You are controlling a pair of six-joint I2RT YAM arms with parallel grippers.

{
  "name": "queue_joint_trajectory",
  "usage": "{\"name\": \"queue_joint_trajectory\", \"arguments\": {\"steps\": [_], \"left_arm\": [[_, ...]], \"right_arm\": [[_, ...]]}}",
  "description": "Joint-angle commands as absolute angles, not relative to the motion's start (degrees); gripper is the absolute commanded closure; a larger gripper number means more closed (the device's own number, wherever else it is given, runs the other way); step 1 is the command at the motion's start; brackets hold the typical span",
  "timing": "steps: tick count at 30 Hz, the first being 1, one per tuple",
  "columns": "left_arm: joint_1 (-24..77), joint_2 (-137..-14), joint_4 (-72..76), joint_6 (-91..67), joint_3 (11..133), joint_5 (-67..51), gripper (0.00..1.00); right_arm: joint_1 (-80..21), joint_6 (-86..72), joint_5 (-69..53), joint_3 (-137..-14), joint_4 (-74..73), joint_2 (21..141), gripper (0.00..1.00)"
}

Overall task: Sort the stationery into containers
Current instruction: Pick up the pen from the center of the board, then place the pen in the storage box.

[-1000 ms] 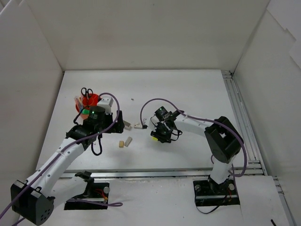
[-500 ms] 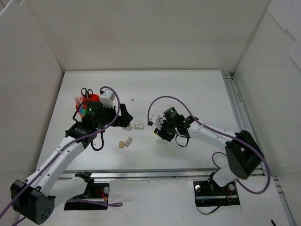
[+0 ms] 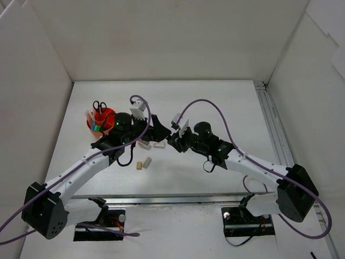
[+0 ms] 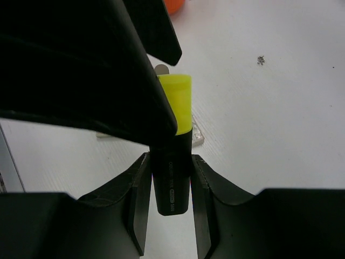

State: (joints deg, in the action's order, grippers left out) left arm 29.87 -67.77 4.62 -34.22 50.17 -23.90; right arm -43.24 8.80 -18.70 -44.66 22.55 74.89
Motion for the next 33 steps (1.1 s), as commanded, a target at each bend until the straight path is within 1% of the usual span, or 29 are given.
{"name": "queue_joint_trajectory", "arguments": {"steps": [1,2,4,5,7,8,10,11,13,14,18,20,21,22,24,25,26,27,28,29,30,32,33], "left_arm": [[30.8,-68.0,12.2,-37.0,51.1,-22.7,0.09],[30.8,-68.2,12.0,-36.9,51.2,-22.2,0.16],[31.3,-68.6,11.5,-36.7,51.2,-21.1,0.23],[31.3,-68.8,11.7,-36.8,51.3,-21.0,0.32],[31.3,-69.5,12.1,-36.8,51.6,-21.0,0.4],[31.9,-69.8,12.1,-36.7,51.8,-21.2,0.51],[31.9,-70.7,12.2,-36.1,52.5,-21.8,0.64],[32.4,-70.9,12.6,-35.9,52.6,-22.1,0.77],[32.4,-71.7,12.7,-35.4,53.3,-22.8,0.87],[33.0,-72.0,12.7,-34.8,53.3,-22.9,0.9],[33.5,-72.8,12.3,-34.1,54.1,-23.6,0.91],[33.5,-73.1,12.0,-34.0,54.2,-23.5,0.95],[33.5,-73.1,11.9,-34.0,54.3,-23.4,0.99],[33.5,-73.4,11.8,-34.1,54.2,-23.3,1.0],[33.5,-73.6,11.9,-34.0,54.2,-23.1,1.0],[33.5,-73.4,12.1,-33.8,54.0,-22.9,1.0],[33.5,-73.0,12.6,-33.7,53.9,-22.5,1.0],[33.5,-72.2,12.7,-33.5,53.4,-21.9,1.0],[33.5,-71.6,12.7,-33.2,53.1,-21.1,1.0],[33.5,-71.0,12.6,-33.0,53.0,-20.1,1.0],[33.5,-69.6,12.3,-32.5,52.7,-17.8,1.0],[33.5,-68.1,9.7,-31.4,53.2,-12.4,1.0],[33.5,-66.7,8.8,-30.9,53.6,-10.6,1.0]], "right_arm": [[-44.2,4.1,-14.7,-46.9,31.1,74.8,1.0],[-44.4,3.7,-13.6,-47.0,31.4,74.6,1.0],[-44.7,3.1,-11.4,-46.8,32.3,74.0,1.0],[-44.8,3.0,-11.0,-46.8,33.0,73.7,1.0],[-45.1,2.9,-10.6,-47.0,33.6,73.8,1.0],[-45.5,2.9,-10.2,-47.4,33.7,74.0,1.0],[-45.8,3.2,-9.8,-48.1,33.8,75.0,1.0],[-46.0,3.1,-9.6,-48.3,33.8,75.3,1.0],[-46.1,3.3,-9.6,-48.9,33.8,76.2,1.0],[-46.2,3.4,-9.5,-49.1,33.9,76.4,1.0],[-46.4,4.5,-9.2,-49.5,33.9,76.9,1.0],[-46.2,4.5,-8.8,-49.6,34.1,76.9,1.0],[-46.3,4.7,-8.6,-49.7,34.1,76.9,1.0],[-46.2,4.8,-8.7,-49.7,34.3,76.9,1.0],[-46.3,5.2,-8.7,-49.8,34.3,76.8,1.0],[-46.4,5.4,-8.9,-49.8,34.1,76.8,0.98],[-46.5,5.3,-8.9,-49.8,34.1,76.7,0.92],[-46.3,5.2,-8.9,-49.7,34.1,76.6,0.84],[-46.3,5.0,-8.9,-49.7,34.1,76.2,0.8],[-46.4,4.9,-8.9,-49.5,34.1,75.9,0.7],[-46.3,4.9,-9.1,-49.3,34.1,75.5,0.45],[-46.2,5.0,-9.7,-48.9,34.0,75.0,0.14],[-46.3,4.9,-10.0,-48.7,33.8,74.7,0.02]]}}
